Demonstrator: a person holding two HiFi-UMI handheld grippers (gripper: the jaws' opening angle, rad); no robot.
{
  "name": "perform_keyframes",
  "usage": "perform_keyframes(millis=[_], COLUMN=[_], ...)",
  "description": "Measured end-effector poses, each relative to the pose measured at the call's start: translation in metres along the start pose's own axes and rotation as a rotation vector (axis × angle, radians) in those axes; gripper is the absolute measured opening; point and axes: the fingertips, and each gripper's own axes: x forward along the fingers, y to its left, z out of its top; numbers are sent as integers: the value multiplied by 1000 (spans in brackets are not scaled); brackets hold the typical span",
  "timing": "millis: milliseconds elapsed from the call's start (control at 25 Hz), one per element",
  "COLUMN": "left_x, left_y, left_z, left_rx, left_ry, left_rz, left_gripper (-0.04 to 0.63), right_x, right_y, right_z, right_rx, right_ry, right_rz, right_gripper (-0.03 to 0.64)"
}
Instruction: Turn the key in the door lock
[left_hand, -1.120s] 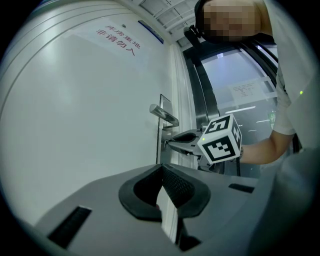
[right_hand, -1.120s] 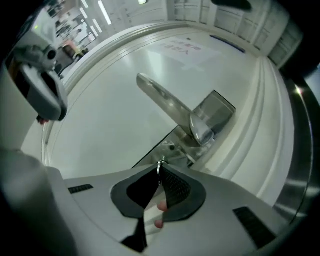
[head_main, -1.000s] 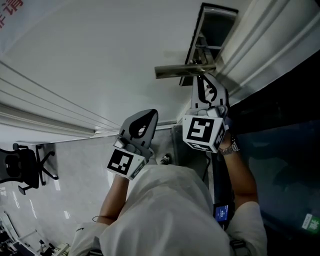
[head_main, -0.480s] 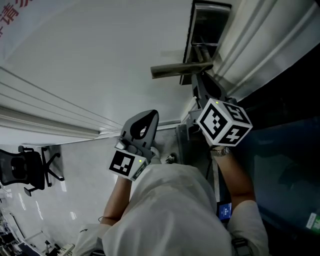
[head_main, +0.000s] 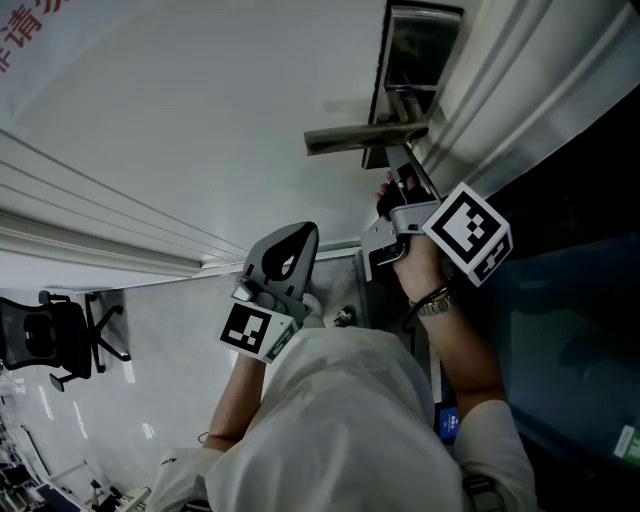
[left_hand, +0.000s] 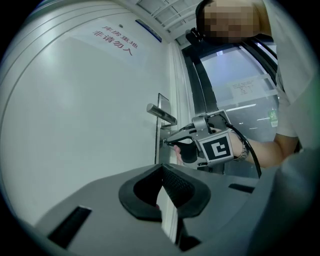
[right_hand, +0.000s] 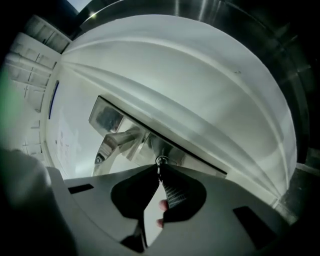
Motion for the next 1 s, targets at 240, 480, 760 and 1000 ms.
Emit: perform_keyframes(millis=[240,480,760,1000], left_x=[0,-2,-6,-11], left_y=[-1,-4,-5,-5], left_z=[-2,-3,-3,-5], left_rx=[2,-4,-10,-10], left_ry=[-1,-1,-7,5], left_rz=[-7,-20,-26,-28], left_gripper=[5,5,5,5], right_x=[-3,-12,-19,-16], right_y=[3,4,9,9], right_z=[-11,-28,-15,-19], right_rx=[-178,-592,-1452,-2006], right_ry=[74,149,81,60], right_rz=[45,21,-180,-316], right_gripper=[28,114,114,114])
